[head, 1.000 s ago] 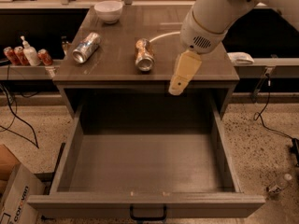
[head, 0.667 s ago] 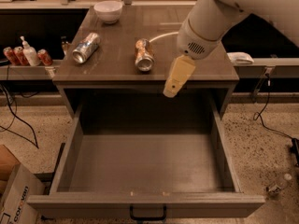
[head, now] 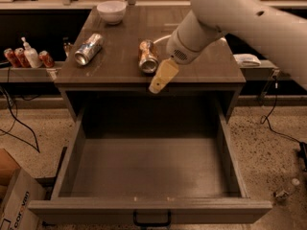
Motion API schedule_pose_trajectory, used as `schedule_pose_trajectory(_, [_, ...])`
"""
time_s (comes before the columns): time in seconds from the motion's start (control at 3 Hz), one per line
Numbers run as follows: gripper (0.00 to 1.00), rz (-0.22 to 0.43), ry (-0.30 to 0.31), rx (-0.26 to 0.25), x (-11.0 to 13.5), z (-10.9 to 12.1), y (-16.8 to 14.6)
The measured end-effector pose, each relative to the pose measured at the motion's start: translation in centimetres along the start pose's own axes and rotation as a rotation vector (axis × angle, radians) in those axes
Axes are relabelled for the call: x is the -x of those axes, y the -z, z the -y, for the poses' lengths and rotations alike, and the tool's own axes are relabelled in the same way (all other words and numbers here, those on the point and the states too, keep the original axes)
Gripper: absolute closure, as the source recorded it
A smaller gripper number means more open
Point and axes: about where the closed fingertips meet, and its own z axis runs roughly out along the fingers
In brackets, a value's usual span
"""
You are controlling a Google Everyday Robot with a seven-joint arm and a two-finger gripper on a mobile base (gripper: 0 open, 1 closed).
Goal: Place orange can into top drawer
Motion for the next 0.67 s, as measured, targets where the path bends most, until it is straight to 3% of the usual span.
schedule_pose_trajectory(0.33, [0.0,0.095,-0.11,-0.011,0.0,2.1,-2.9])
schedule_pose_trajectory(0.67, [0.0,0.183,-0.181,-0.023,0.9,4.1,-4.6])
